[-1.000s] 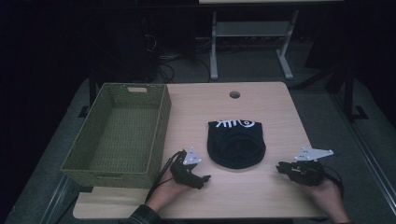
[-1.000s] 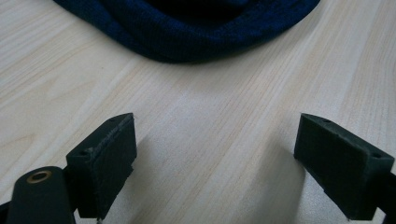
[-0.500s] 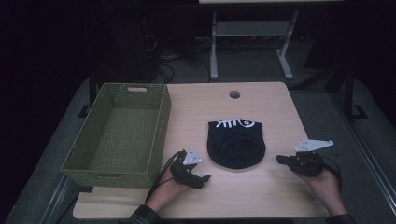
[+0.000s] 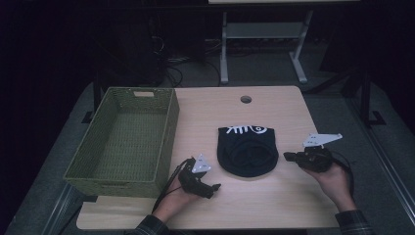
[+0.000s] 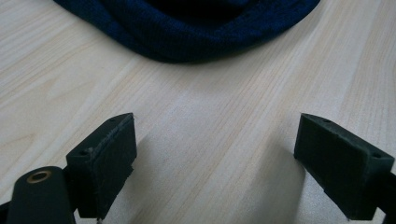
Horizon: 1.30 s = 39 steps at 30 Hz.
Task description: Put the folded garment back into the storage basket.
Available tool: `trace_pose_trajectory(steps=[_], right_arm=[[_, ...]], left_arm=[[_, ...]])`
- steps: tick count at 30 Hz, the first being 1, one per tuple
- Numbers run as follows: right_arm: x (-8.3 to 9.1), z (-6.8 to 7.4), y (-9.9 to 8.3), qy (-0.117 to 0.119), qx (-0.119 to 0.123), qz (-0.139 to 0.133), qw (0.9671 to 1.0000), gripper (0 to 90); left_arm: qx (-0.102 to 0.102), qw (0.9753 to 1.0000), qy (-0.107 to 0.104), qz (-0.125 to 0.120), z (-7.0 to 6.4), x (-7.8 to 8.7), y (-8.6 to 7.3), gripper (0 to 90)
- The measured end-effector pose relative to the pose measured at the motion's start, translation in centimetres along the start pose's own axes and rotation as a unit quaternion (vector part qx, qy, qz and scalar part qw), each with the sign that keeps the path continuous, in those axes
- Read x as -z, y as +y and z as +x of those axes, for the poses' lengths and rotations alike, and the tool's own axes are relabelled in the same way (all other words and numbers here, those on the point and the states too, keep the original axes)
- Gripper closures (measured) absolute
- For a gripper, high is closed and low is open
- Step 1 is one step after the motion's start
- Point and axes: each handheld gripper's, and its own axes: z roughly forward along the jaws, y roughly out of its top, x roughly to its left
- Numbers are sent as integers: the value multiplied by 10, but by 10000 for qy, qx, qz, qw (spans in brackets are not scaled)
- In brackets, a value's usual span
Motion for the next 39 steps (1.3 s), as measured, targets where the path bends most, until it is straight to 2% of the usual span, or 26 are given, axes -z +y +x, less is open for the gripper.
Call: trace_pose_trajectory(steps=[13, 19, 25, 28, 39], right_arm=[[-7, -11, 20, 5, 87, -60, 9999, 900], [-11, -19, 25, -16, 30, -55, 10000, 900], [-15, -27, 36, -33, 4, -162, 9999, 900], [-21, -34, 42, -30, -90, -178, 9998, 900], [-41, -48, 63, -100, -88, -115, 9998, 900]], left_arm=[[-18, 10000, 7, -1, 0, 0, 0, 121], [11, 10000, -5, 0, 0, 0, 0, 121], [6, 10000, 10, -30, 0, 0, 0, 121], [11, 10000, 6, -28, 0, 0, 0, 121], [7, 10000, 2, 2, 0, 0, 0, 121]])
